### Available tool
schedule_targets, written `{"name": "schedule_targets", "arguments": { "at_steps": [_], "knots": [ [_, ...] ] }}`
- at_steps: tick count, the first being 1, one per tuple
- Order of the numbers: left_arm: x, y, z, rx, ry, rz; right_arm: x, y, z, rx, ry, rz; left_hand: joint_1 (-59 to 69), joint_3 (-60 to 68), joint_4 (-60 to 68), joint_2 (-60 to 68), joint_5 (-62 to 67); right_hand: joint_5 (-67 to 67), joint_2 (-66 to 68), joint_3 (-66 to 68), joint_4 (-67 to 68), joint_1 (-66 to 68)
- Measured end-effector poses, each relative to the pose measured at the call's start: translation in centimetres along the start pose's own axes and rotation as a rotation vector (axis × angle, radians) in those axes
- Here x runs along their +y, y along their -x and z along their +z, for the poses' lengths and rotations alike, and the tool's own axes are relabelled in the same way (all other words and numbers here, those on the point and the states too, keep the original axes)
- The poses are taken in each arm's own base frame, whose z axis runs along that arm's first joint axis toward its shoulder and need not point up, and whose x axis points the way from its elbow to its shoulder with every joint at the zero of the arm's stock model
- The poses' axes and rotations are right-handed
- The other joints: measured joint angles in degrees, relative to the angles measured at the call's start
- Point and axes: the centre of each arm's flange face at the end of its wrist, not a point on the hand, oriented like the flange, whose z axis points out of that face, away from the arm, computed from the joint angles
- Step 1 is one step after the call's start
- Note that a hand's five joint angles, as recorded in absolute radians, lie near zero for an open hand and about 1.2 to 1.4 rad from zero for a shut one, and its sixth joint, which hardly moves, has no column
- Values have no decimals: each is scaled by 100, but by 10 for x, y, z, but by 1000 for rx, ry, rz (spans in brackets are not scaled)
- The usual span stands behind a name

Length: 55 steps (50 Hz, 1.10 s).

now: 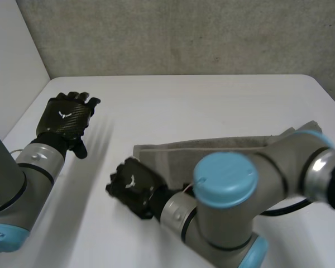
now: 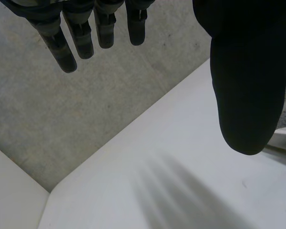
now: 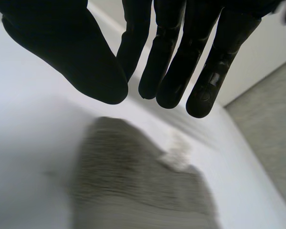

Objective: Fold the towel.

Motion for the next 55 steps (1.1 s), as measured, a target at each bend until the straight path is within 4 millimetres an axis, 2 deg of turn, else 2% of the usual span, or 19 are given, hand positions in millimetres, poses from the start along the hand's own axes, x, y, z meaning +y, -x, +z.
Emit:
{"name": "schedule_targets", "arguments": {
  "at_steps": [3, 6, 7, 8, 9, 10, 11, 12, 15, 16, 19, 20, 22, 25, 28, 29, 33, 41, 55],
  "knots": [
    [3, 1, -1, -3, 7, -1, 6, 11, 3, -15, 24, 7, 0, 0, 0, 0, 0, 0, 0, 0, 0, 0],
    [4, 0, -1, -2, 12, -1, 6, 2, 2, 32, 46, 19, 0, 0, 0, 0, 0, 0, 0, 0, 0, 0],
    [5, 0, -2, -1, 13, -1, 6, -9, 0, 77, 57, 31, 0, 0, 0, 0, 0, -135, -205, -149, -150, -154],
    [5, 0, -2, 0, 14, -1, 7, -17, -2, 109, 67, 42, 0, 0, 0, 0, 0, -1254, -1358, -1378, -1396, -1217],
    [5, 0, -2, 0, 15, -1, 9, -40, -8, 191, 86, 72, 0, 0, 0, 0, 0, -2326, -2483, -2482, -2507, -2018],
    [5, -1, -2, 1, 15, -1, 10, -52, -11, 234, 95, 89, 0, 0, -1, 0, 0, -2326, -2483, -2482, -2507, -2018],
    [5, -1, -2, 2, 15, -1, 12, -64, -15, 276, 105, 109, 0, 0, -1, 0, 0, -3196, -3246, -3301, -3345, -2615],
    [6, -2, -2, 3, 15, -1, 18, -90, -24, 367, 123, 156, 0, 0, -1, 0, 0, -3635, -3642, -3750, -3789, -2951],
    [5, -2, -3, 5, 13, -1, 31, -132, -42, 508, 145, 247, 0, 0, -1, 0, 0, -3952, -3945, -4050, -4082, -3170],
    [5, -3, -3, 6, 11, -1, 41, -155, -53, 583, 154, 308, 0, 0, -1, 0, -2, -4124, -4100, -4200, -4251, -3303],
    [5, -4, -3, 8, 4, -1, 63, -190, -71, 694, 176, 418, 0, 0, -1, 0, 0, -4225, -4149, -4291, -4351, -3381],
    [5, -4, -3, 8, 4, -1, 63, -190, -71, 694, 176, 418, 0, 0, -1, 0, 0, -4225, -4149, -4291, -4351, -3381],
    [5, -5, -2, 9, 0, -1, 85, -212, -85, 764, 205, 513, 0, 0, -1, 2, 0, -4225, -4149, -4291, -4351, -3381],
    [7, -7, -2, 11, 1, -1, 109, -227, -93, 810, 246, 593, 0, 0, -1, -1, 0, -4261, -4149, -4296, -4377, -3393],
    [8, -7, -3, 13, 4, -1, 123, -233, -96, 828, 273, 627, 0, 0, -1, -1, 0, -4261, -4149, -4296, -4377, -3393],
    [11, -8, -4, 15, 9, -2, 141, -238, -99, 846, 308, 659, 0, 0, -1, -1, 0, -4261, -4149, -4295, -4377, -3393],
    [13, -9, -5, 18, 15, -2, 163, -241, -100, 859, 347, 679, 0, 0, -1, -2, -2, -4261, -4149, -4295, -4376, -3393],
    [15, -10, -5, 20, 21, -2, 185, -241, -99, 869, 386, 690, 0, 0, -1, -4, 0, -4036, -4096, -4137, -4181, -3338],
    [16, -10, -6, 21, 28, -1, 205, -239, -110, 901, 450, 674, 0, 0, -1, -6, 0, -2338, -2124, -2218, -2267, -1712]
  ]
}}
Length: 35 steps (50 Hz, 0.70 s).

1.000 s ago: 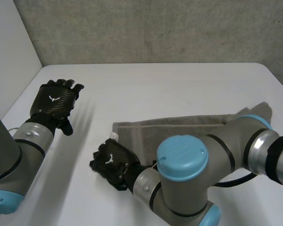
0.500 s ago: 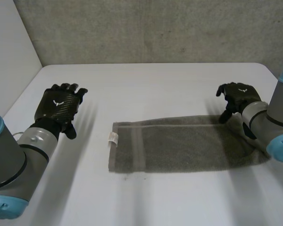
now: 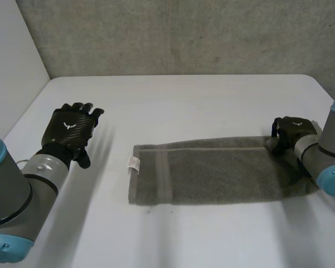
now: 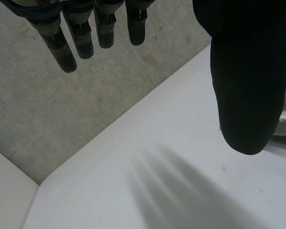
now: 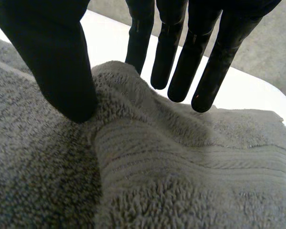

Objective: Fold the towel.

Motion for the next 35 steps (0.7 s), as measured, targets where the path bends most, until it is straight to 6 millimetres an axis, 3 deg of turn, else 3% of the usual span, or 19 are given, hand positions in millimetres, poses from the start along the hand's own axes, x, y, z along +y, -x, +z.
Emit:
{"name": "schedule_targets", "arguments": {
  "at_steps": [2, 7, 11, 15, 18, 23, 24, 26, 27, 29, 30, 32, 33, 35],
  "knots": [
    [0, 0, 0, 0, 1, 0, 0, -1, 0, 2, -1, -2, 0, 0, 0, 0, 0, 0, 0, 0, 0, 0],
    [2, -1, -1, 2, 6, 0, 1, -3, 1, 13, -23, -29, 0, -25, -14, -11, 0, 2006, 1955, 1986, 2023, 1631],
    [2, -1, -2, 3, 7, 0, -1, -4, 2, 15, -36, -47, -38, -25, -15, -14, 0, 2183, 2082, 2153, 2242, 1656],
    [2, 0, -2, 1, 6, 0, -12, -2, 0, 11, -71, -66, -38, -25, -23, -18, 0, 2200, 2082, 2153, 2244, 1656],
    [1, 1, -2, -4, 3, -1, -36, 9, -11, -9, -142, -72, -38, -25, -23, -22, 0, 2206, 2082, 2154, 2244, 1656],
    [-2, 3, -3, -11, -4, -1, -64, 56, -40, -121, -237, -64, -38, -25, -23, -23, -2, 2208, 2082, 2154, 2246, 1656],
    [-3, 4, -4, -13, -7, -1, -71, 83, -56, -191, -265, -58, -38, -25, -23, -23, 1, 2208, 2082, 2153, 2246, 1657],
    [-3, 5, -5, -15, -8, -1, -72, 94, -63, -220, -274, -57, -38, -25, -23, -24, 0, 2208, 2082, 2153, 2246, 1657],
    [-4, 6, -6, -19, -11, -1, -72, 123, -82, -300, -290, -55, -38, -25, -23, -25, 0, 2217, 2082, 2153, 2246, 1656],
    [-5, 7, -8, -22, -13, -1, -68, 153, -103, -386, -298, -58, -38, -25, -23, -26, 0, 2221, 2082, 2153, 2246, 1656],
    [-5, 7, -8, -22, -13, -1, -68, 153, -103, -386, -298, -58, -38, -25, -23, -26, 0, 2221, 2082, 2153, 2246, 1656],
    [-5, 7, -9, -24, -13, -1, -62, 175, -119, -450, -301, -64, -38, -25, -23, -26, 0, 2227, 2082, 2153, 2246, 1656],
    [-4, 8, -10, -25, -12, -2, -53, 198, -135, -521, -303, -75, -38, -25, -23, -26, 0, 2233, 2082, 2153, 2247, 1656],
    [-4, 8, -11, -27, -10, -2, -43, 215, -148, -574, -304, -85, -38, -25, -23, -26, 0, 2235, 2082, 2153, 2247, 1656]
  ]
}}
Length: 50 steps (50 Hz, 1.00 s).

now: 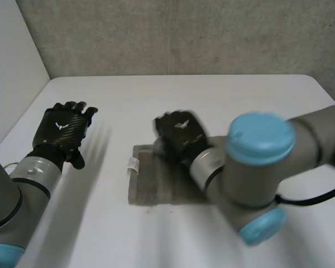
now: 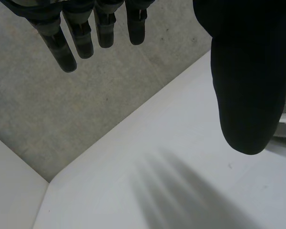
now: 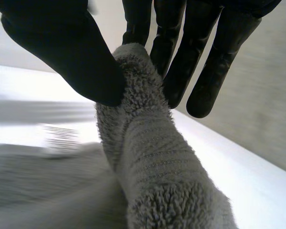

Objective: Fold the towel.

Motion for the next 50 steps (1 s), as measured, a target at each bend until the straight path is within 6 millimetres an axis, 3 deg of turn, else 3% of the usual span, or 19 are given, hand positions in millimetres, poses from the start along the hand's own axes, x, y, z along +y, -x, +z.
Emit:
{"name": "schedule_targets", "arguments": {
  "at_steps": [2, 7, 14, 17, 19, 20, 23, 28, 36, 41, 44, 50],
  "knots": [
    [1, 1, 0, -3, 4, 0, 9, 28, -5, -71, 2, -6, 0, 0, 0, 0, 0, 0, 0, 1, 0, 0],
    [4, 2, -1, -5, 12, -1, 31, 64, -14, -167, 40, -18, 0, 0, 0, 0, 0, 2, 0, 26, 1, 0],
    [5, 1, -1, -5, 17, -1, 51, 80, -22, -212, 93, -32, 0, 0, 0, -1, 0, -95, -155, -148, -210, -31],
    [5, 1, 0, -4, 12, -1, 51, 78, -23, -206, 98, -36, 0, 0, 0, -1, 0, -3152, -3362, -3348, -3437, -3000],
    [4, 0, 0, -2, 5, 0, 46, 75, -24, -198, 90, -36, 0, 0, 0, -2, 0, -4557, -4807, -4741, -4837, -4018],
    [2, -2, 1, 2, -3, -1, 40, 71, -24, -188, 81, -34, 0, 0, 0, -2, 0, -5112, -5287, -5368, -5425, -4335],
    [-2, -6, 1, 12, -22, -3, 28, 58, -25, -156, 68, -27, 0, 0, 0, -1, 0, -5186, -5354, -5485, -5503, -4378],
    [-20, -24, -2, 64, -88, -45, 13, 12, -29, -50, 85, -3, 0, 9, 9, 13, 0, -5213, -5355, -5505, -5506, -4380],
    [-32, -61, -10, 178, -113, -165, 24, -56, -49, 83, 169, 10, 21, 51, 40, 75, 0, -5215, -5355, -5505, -5506, -4380],
    [-19, -91, -15, 219, -56, -179, 46, -90, -68, 124, 241, -33, 21, 51, 41, 78, 0, -5046, -5254, -5242, -5333, -4280],
    [-2, -106, -13, 203, 2, -158, 60, -102, -76, 130, 270, -77, 21, 51, 40, 78, 0, -4308, -4403, -4392, -4486, -3581],
    [26, -121, -6, 164, 85, -108, 77, -110, -82, 138, 282, -149, 8, 47, 38, 65, 4, -3459, -3371, -3400, -3533, -2740]
  ]
}}
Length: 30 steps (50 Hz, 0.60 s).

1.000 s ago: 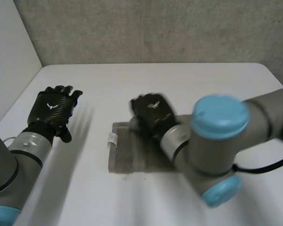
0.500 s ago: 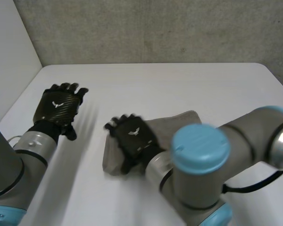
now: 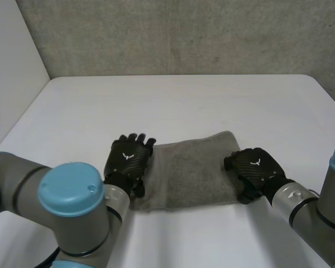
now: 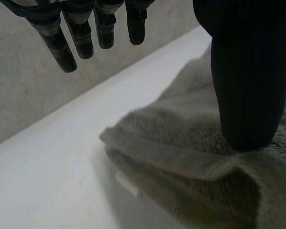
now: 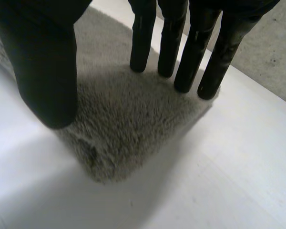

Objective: Fold the towel.

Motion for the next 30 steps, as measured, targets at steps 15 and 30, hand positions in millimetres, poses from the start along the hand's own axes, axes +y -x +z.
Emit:
{"name": "schedule_targets", "arguments": {
  "at_steps": [15, 30],
  "knots": [
    [15, -6, 12, -7, 4, 125, 13, -11, 16, 135, -13, -173, 2, 1, 1, 0, -3, 3270, 3394, 3442, 3529, 2455],
    [-38, 32, -8, -109, -112, 90, -84, 80, 18, 8, -345, -532, -7, -9, -11, -1, -6, 3467, 3410, 3445, 3534, 2562]
  ]
}}
